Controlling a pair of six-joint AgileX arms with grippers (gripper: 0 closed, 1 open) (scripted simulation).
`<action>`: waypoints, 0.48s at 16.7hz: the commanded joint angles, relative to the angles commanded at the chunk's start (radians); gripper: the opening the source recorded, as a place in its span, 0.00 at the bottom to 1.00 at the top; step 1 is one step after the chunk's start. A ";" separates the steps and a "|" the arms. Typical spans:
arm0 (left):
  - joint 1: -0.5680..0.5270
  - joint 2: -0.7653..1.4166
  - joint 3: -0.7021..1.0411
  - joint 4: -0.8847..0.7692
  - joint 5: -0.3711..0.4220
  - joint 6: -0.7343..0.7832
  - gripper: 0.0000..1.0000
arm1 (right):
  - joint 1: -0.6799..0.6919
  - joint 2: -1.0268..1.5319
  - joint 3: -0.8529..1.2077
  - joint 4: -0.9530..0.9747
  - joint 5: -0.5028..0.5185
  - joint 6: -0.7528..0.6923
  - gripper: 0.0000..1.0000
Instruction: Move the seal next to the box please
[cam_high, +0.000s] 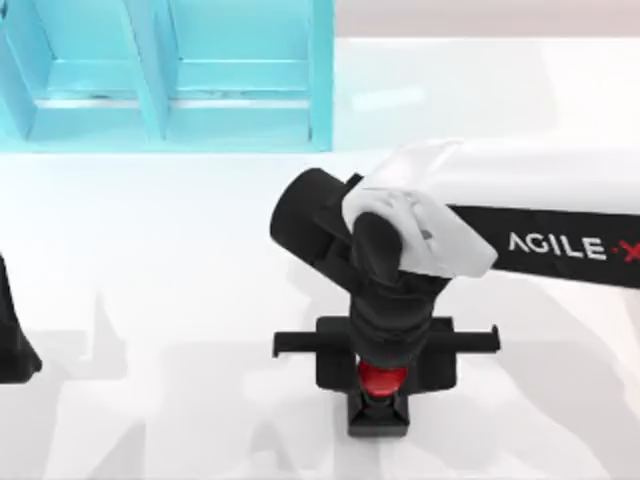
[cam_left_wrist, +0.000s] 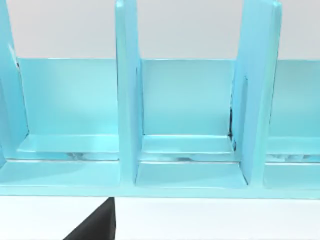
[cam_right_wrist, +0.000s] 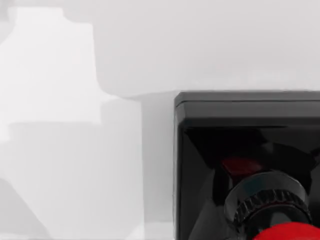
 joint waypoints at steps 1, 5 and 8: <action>0.000 0.000 0.000 0.000 0.000 0.000 1.00 | 0.000 0.000 0.000 0.000 0.000 0.000 0.00; 0.000 0.000 0.000 0.000 0.000 0.000 1.00 | -0.001 -0.011 0.035 -0.042 0.000 0.002 0.00; 0.000 0.000 0.000 0.000 0.000 0.000 1.00 | -0.002 -0.037 0.101 -0.147 0.000 0.001 0.00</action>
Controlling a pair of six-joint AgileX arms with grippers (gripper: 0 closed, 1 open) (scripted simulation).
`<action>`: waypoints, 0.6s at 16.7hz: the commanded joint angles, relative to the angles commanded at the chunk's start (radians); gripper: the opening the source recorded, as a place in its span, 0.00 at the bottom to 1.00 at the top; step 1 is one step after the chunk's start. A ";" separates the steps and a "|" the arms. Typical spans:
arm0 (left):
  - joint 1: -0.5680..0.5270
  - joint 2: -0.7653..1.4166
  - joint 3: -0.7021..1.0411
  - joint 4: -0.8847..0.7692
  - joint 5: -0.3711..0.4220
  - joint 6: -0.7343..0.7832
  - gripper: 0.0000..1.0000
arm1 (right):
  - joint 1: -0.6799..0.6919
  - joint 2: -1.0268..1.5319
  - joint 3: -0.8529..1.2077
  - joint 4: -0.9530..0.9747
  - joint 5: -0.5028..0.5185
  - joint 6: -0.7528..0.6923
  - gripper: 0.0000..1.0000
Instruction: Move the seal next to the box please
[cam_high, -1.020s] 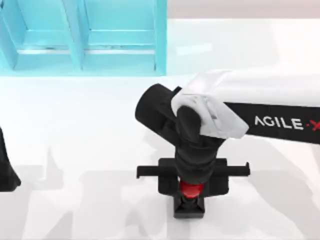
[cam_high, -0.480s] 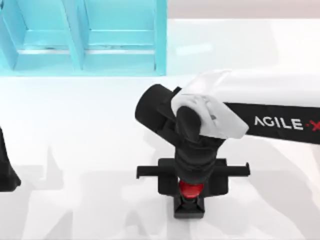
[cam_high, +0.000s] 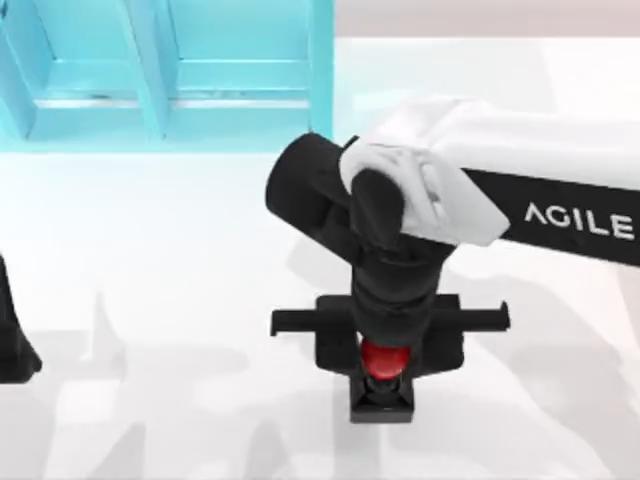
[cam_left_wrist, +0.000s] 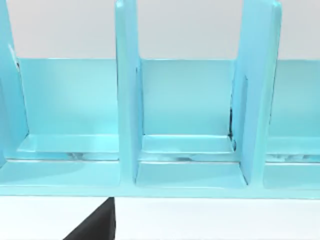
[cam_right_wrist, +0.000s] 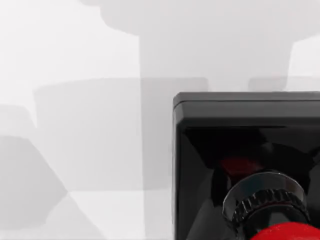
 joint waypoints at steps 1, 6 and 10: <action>0.000 0.000 0.000 0.000 0.000 0.000 1.00 | 0.000 -0.008 0.018 -0.023 0.000 -0.001 0.00; 0.000 0.000 0.000 0.000 0.000 0.000 1.00 | 0.000 -0.013 0.028 -0.034 -0.001 -0.001 0.00; 0.000 0.000 0.000 0.000 0.000 0.000 1.00 | -0.053 -0.054 0.005 -0.065 -0.001 -0.057 0.00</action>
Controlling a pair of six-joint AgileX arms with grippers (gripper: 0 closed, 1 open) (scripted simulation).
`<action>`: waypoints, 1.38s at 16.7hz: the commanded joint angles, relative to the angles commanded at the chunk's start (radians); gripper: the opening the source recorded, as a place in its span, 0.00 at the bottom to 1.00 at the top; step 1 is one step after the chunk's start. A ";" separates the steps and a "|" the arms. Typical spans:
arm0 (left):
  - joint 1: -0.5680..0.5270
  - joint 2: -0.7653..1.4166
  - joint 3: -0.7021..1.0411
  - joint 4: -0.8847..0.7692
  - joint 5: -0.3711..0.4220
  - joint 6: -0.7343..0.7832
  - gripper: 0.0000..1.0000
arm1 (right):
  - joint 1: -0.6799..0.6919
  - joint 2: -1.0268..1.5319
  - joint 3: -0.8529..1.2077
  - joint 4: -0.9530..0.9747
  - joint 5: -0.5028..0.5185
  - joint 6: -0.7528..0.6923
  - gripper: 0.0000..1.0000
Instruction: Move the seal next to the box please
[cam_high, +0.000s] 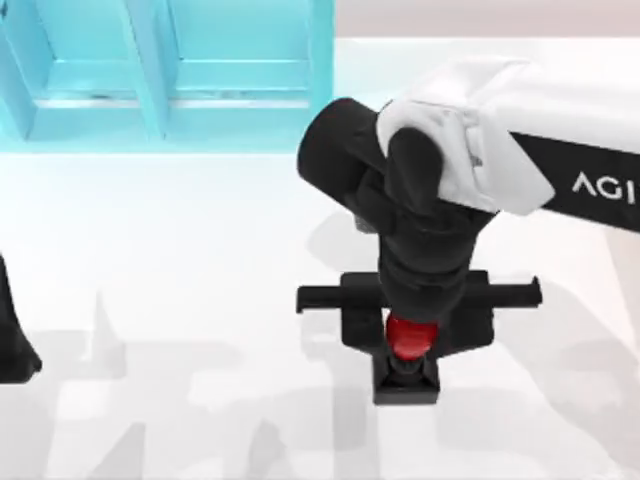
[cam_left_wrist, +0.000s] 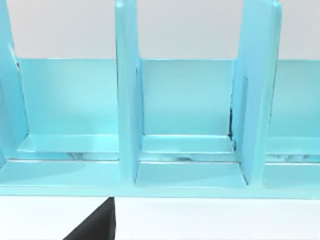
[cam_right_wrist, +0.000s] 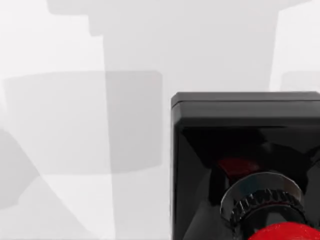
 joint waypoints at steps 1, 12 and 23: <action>0.000 0.000 0.000 0.000 0.000 0.000 1.00 | -0.033 -0.026 -0.011 -0.016 0.000 -0.034 0.00; 0.000 0.000 0.000 0.000 0.000 0.000 1.00 | -0.431 -0.302 -0.121 -0.173 -0.001 -0.431 0.00; 0.000 0.000 0.000 0.000 0.000 0.000 1.00 | -0.671 -0.481 -0.190 -0.279 -0.001 -0.682 0.00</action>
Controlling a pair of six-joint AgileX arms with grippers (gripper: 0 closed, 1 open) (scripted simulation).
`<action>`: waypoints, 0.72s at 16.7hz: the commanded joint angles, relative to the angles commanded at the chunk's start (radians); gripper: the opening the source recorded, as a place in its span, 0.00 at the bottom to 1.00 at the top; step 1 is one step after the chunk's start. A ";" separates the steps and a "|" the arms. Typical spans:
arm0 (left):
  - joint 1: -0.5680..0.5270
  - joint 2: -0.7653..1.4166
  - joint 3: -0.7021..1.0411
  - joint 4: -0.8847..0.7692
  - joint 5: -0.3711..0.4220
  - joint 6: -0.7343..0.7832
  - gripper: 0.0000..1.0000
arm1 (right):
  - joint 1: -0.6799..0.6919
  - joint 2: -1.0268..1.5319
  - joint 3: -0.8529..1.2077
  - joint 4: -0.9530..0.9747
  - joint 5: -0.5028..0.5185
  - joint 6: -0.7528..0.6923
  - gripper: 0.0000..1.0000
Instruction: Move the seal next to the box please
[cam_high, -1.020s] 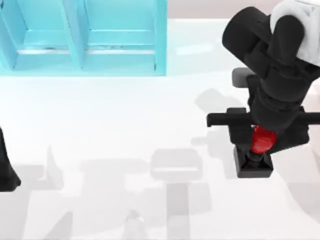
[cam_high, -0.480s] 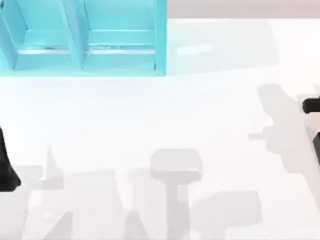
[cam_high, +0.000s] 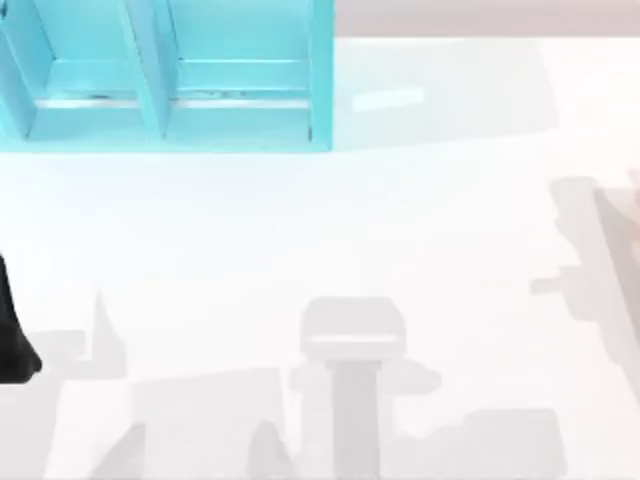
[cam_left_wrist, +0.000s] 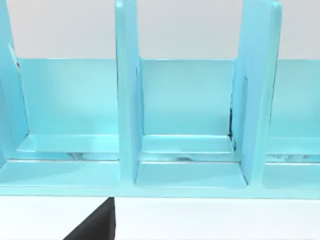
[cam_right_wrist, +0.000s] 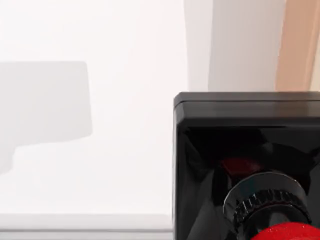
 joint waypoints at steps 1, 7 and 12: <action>0.000 0.000 0.000 0.000 0.000 0.000 1.00 | 0.000 0.000 -0.002 0.002 0.000 0.000 0.00; 0.000 0.000 0.000 0.000 0.000 0.000 1.00 | 0.000 -0.005 -0.106 0.104 0.000 0.001 0.00; 0.000 0.000 0.000 0.000 0.000 0.000 1.00 | 0.001 -0.006 -0.191 0.188 0.000 0.002 0.00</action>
